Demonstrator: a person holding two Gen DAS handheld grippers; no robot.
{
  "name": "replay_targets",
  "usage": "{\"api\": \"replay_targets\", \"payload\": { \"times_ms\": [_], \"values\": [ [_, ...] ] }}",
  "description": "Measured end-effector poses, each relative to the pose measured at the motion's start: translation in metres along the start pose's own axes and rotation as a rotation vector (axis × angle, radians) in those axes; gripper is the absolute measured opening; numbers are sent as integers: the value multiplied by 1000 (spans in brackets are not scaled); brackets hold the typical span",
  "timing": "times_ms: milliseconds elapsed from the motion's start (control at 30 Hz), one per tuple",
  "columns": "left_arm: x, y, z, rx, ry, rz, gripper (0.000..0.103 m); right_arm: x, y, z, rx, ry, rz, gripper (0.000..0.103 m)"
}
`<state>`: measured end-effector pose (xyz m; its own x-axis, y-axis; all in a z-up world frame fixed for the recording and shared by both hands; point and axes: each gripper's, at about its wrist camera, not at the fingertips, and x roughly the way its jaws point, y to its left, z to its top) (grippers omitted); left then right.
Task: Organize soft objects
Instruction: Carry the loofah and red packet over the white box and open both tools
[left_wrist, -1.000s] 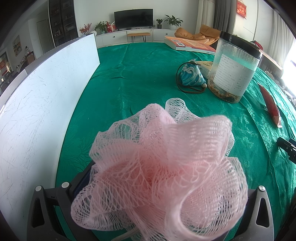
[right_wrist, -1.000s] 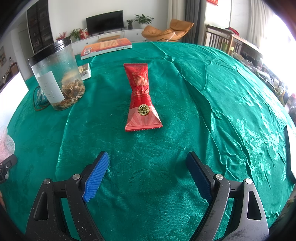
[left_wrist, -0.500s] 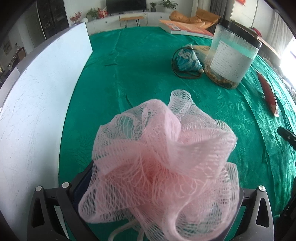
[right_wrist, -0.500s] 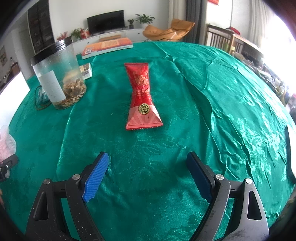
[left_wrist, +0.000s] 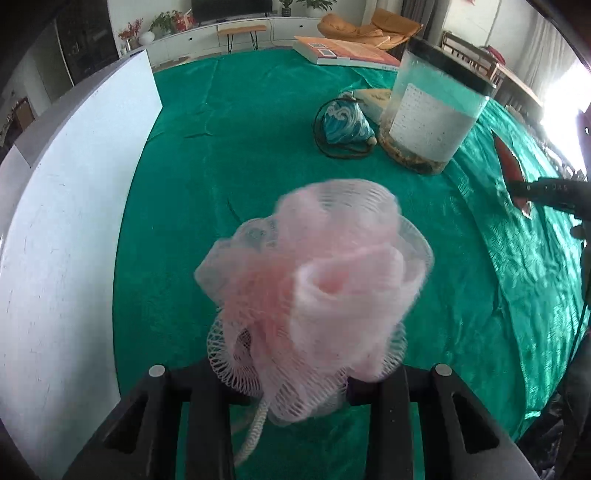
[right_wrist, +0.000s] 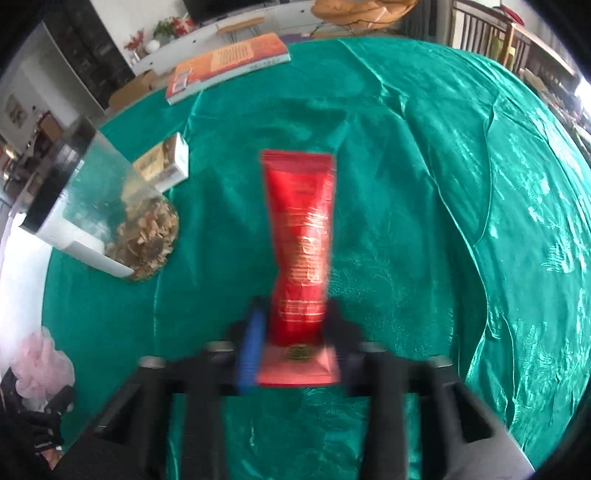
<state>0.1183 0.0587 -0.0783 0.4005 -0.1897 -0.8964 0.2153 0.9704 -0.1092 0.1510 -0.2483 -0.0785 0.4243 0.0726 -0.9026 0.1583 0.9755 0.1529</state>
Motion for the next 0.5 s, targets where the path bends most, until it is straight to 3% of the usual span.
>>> {"api": "replay_targets", "payload": {
  "times_ms": [167,267,367,467,500],
  "values": [
    [-61,18,11,-88,-137,-123,29,-71,14,-3,-48,-144,-4,22],
    [-103,45,14,-120,-200,-117,29,-118,56,-5,-130,-207,73,22],
    [-143,91,8,-137,-246,-11,30,-150,127,-11,-221,-227,234,22],
    [-177,146,-6,-174,-260,153,31,-169,211,-26,-331,-200,427,22],
    [-186,162,-12,-192,-261,207,37,-172,240,-34,-371,-180,487,22]
  ]
}}
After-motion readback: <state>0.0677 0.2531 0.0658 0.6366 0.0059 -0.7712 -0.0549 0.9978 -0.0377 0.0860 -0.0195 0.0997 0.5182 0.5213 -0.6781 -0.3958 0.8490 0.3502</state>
